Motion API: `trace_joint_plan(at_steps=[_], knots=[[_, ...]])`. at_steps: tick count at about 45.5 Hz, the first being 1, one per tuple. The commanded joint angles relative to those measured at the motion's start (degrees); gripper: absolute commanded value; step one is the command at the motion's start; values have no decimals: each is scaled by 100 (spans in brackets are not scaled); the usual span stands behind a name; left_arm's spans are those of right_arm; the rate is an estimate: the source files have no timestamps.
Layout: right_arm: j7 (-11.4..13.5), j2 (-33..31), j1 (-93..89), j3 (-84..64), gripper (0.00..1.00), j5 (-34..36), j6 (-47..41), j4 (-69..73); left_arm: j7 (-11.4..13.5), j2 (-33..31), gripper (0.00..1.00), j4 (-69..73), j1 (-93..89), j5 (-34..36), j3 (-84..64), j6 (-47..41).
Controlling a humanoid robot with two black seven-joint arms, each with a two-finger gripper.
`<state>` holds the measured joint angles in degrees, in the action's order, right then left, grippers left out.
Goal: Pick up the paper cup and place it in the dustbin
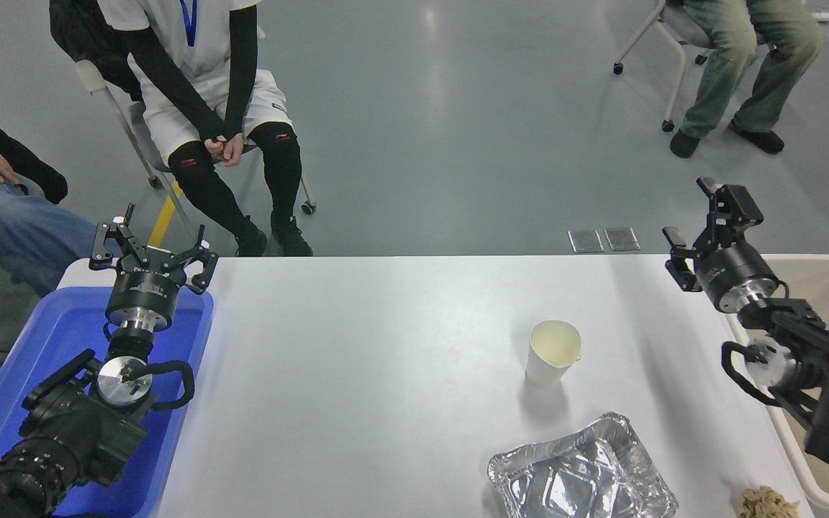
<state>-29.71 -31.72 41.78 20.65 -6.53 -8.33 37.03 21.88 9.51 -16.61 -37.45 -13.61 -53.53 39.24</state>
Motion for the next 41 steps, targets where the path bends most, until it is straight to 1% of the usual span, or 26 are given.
trace_joint_plan(at_steps=[1,6,9,16,22,29,33,41], knots=[[0,-1098,681,-1826,100,-50,-11,699,1,7,99,9,1,7,0,-4],[0,-1494,1454,-3056,100,-86,-37,1086,1,-2,99,0,1,7,0,-4],[0,-1626,1955,-3838,100,-86,-142,1227,1,-2,99,0,1,7,0,-4],[0,-1706,2913,-5377,100,-77,-889,1280,1,7,99,0,1,7,0,5],[0,-1829,3634,-6222,100,-77,-1636,1341,1,-2,99,0,1,7,0,5],[0,-1864,4127,-6671,100,-103,-2102,1350,1,-2,99,0,1,7,0,5],[0,-1864,4329,-6803,100,-357,-2445,1350,1,7,99,0,1,7,0,5],[9,-1636,4900,-7154,100,-1412,-3183,1359,1,-2,99,0,1,7,0,5]])
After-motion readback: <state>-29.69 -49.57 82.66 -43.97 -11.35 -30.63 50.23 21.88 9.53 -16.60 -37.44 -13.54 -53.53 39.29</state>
